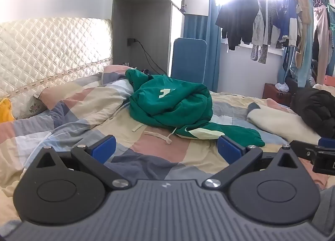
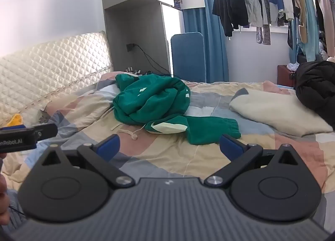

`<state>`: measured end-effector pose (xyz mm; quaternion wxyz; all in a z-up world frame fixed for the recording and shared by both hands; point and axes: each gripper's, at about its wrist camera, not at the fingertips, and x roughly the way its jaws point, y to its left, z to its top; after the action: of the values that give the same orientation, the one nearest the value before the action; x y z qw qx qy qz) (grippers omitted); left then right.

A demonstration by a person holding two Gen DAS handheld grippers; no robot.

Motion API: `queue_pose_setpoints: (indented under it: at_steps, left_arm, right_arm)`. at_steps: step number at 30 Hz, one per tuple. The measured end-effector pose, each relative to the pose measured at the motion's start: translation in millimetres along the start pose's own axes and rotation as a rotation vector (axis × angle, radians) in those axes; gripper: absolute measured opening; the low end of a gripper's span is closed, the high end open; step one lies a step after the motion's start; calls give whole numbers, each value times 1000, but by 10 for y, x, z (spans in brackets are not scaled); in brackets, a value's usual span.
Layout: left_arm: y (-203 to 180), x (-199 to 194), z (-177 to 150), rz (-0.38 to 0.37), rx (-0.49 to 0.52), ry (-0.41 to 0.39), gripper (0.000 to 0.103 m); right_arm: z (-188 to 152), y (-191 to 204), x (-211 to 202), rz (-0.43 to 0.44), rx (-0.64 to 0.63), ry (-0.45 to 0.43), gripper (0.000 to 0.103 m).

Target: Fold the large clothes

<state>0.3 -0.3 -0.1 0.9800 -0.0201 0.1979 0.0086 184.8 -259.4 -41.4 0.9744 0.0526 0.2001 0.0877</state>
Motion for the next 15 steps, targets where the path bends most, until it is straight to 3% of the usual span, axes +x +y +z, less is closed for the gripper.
queue_pose_setpoints:
  at_steps: [15]
  left_arm:
    - [14,24,28,2,-5,4,103]
  right_arm:
    - [17,-23,11,2,-3,25,103]
